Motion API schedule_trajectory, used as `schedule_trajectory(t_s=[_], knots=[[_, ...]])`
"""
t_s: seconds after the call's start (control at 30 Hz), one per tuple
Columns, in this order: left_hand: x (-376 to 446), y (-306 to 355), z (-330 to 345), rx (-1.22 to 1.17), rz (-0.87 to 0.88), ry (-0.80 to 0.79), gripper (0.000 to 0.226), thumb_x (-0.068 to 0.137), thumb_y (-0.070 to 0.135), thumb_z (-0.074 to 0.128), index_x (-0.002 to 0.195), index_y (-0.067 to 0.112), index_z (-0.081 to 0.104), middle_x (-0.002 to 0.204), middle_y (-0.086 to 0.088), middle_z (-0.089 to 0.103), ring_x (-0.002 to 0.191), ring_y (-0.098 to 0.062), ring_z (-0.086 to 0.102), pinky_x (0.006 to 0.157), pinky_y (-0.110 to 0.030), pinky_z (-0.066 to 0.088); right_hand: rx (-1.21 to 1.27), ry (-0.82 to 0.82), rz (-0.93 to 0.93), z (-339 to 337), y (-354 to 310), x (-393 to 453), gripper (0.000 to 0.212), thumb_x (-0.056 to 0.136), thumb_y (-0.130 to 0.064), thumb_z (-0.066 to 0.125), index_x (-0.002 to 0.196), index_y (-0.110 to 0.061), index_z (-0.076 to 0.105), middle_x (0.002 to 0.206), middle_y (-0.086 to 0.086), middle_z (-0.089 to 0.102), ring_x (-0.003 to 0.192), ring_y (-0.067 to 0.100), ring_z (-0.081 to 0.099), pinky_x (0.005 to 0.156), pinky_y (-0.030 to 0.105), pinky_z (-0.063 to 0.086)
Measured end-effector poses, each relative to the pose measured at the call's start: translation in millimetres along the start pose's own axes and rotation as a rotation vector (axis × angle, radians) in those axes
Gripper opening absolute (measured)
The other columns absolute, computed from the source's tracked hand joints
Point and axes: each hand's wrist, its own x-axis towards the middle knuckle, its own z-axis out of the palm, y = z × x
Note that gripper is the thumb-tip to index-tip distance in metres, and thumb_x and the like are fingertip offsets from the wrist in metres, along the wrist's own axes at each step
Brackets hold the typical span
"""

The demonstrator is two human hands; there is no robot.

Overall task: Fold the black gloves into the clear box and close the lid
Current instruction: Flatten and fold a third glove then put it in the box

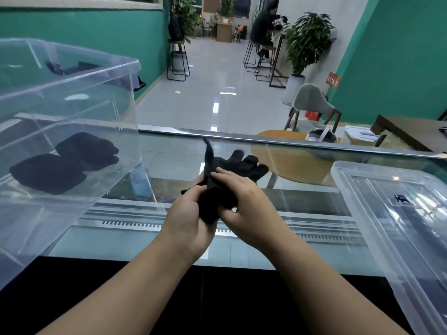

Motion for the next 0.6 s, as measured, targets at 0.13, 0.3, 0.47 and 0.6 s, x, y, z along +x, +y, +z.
schedule_trajectory(t_s=[0.13,0.3,0.47,0.6], knots=[[-1.6,-0.3,4.3,-0.152,0.028,0.034,0.037,0.099,0.018,0.032,0.123,0.028,0.058,0.098,-0.004,0.075,0.087,-0.013,0.072,0.076,-0.026,0.056,-0.004,-0.069,-0.011,3.7,0.2,1.5,0.064,0.083,0.0,0.046,0.144,-0.017,0.034,0.155,-0.002,0.024,0.144,0.014,0.014,0.115,0.019,0.008],[-0.5,2.8,9.5,-0.222,0.197,0.139,0.035,0.099,0.033,0.032,0.126,0.046,0.048,0.106,0.002,0.073,0.098,-0.016,0.068,0.086,-0.032,0.05,0.1,0.202,0.02,3.9,-4.2,4.0,0.052,0.088,0.0,0.039,0.14,-0.005,0.039,0.147,0.008,0.041,0.14,0.016,0.031,0.115,0.023,0.022],[2.5,7.7,7.5,-0.174,0.224,0.166,0.036,0.097,0.039,0.033,0.131,0.042,0.046,0.112,0.005,0.067,0.101,-0.012,0.064,0.091,-0.03,0.048,0.136,0.407,0.122,2.4,0.5,2.0,0.04,0.093,-0.009,0.037,0.131,-0.004,0.049,0.127,0.01,0.06,0.118,0.024,0.054,0.093,0.02,0.04],[0.5,-3.5,2.7,0.043,0.065,0.141,0.032,0.098,0.013,0.038,0.122,0.004,0.056,0.104,-0.01,0.069,0.095,-0.02,0.065,0.086,-0.028,0.052,0.145,0.269,0.111,4.8,-10.1,-1.6,0.047,0.086,-0.012,0.042,0.133,-0.015,0.045,0.124,0.002,0.063,0.111,0.021,0.059,0.091,0.032,0.048]])
